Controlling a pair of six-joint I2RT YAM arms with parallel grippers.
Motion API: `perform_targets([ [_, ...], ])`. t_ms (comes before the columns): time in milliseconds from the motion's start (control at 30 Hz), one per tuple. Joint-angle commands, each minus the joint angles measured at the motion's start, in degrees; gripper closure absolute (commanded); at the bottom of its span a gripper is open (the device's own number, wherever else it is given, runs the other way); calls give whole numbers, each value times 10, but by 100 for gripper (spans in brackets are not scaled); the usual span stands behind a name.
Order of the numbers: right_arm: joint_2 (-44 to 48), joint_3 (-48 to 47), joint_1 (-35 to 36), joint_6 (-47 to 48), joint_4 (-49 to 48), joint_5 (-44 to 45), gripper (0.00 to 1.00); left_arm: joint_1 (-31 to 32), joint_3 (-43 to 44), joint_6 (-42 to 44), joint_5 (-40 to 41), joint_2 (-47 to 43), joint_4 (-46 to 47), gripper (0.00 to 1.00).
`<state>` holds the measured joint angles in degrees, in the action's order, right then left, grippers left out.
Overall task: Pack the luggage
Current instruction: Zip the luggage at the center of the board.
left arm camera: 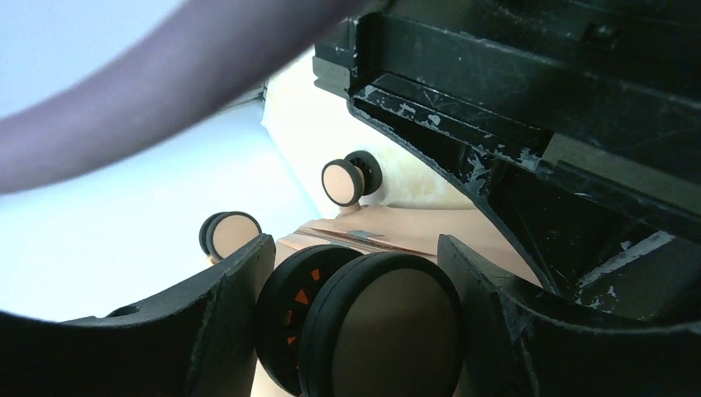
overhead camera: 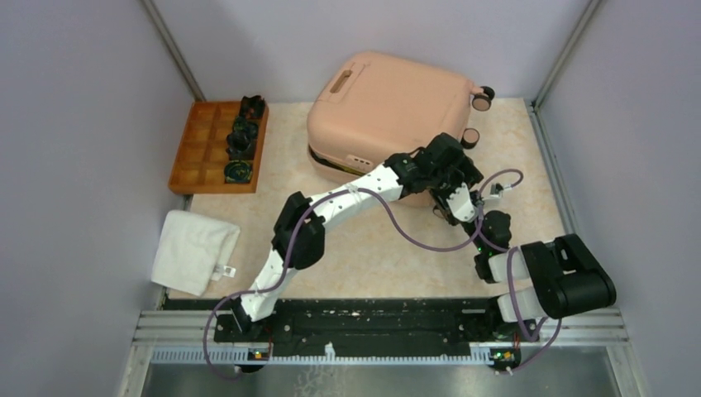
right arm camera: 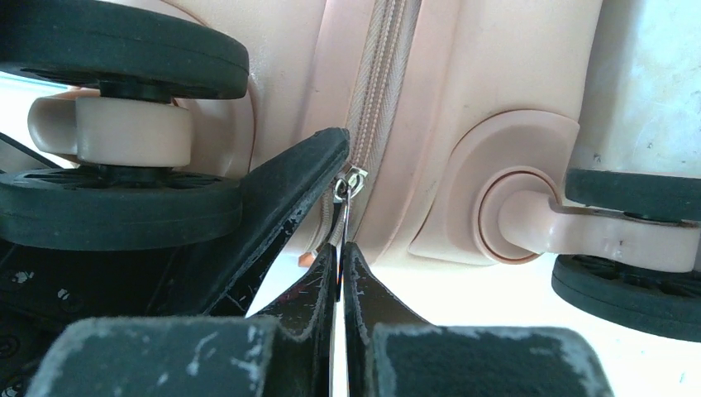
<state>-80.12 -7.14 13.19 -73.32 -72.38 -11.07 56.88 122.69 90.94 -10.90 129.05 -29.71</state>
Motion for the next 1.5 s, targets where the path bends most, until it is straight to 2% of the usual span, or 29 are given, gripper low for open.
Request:
perform_targets([
  [0,-9,-27,15,-29,-164,-77,100,-21,51,39,-29,11,176,100],
  [133,-93,-55,92,-52,-239,-34,100,-27,58,34,-42,19,189,100],
  [233,-118,-87,164,-40,-225,-14,100,-30,79,33,-47,28,188,100],
  [433,-130,-65,188,-66,-263,4,100,-36,84,40,-54,32,187,100],
  [600,-78,-123,247,-20,-130,4,100,-39,80,55,-54,28,186,100],
  [700,-118,-127,243,-54,-189,0,100,-39,55,63,-38,9,175,100],
  [733,-115,-109,222,-65,-198,9,100,-38,37,62,-29,-4,175,98],
  [767,-106,-93,199,-71,-199,13,100,-38,18,55,-21,-20,173,71],
  [800,-97,-82,183,-72,-189,13,100,-38,-3,43,-16,-38,171,30],
  [833,-88,-76,169,-67,-176,10,100,-39,-20,27,-10,-54,164,17],
  [900,-69,-69,161,-58,-150,12,100,-40,-42,3,-2,-84,124,12],
  [967,-54,-68,154,-47,-121,14,100,-40,-64,-34,3,-117,103,1],
  [1033,-46,-65,146,-41,-98,13,100,-40,-87,-91,3,-150,90,2],
  [1200,-37,-52,128,-33,-80,16,100,-39,-84,-169,-12,-221,-3,2],
  [1400,-3,-56,108,-13,-27,13,100,-50,-92,-218,-42,-309,-155,2],
  [1467,40,-62,100,9,36,4,100,-91,-124,-242,-29,-335,-129,2],
])
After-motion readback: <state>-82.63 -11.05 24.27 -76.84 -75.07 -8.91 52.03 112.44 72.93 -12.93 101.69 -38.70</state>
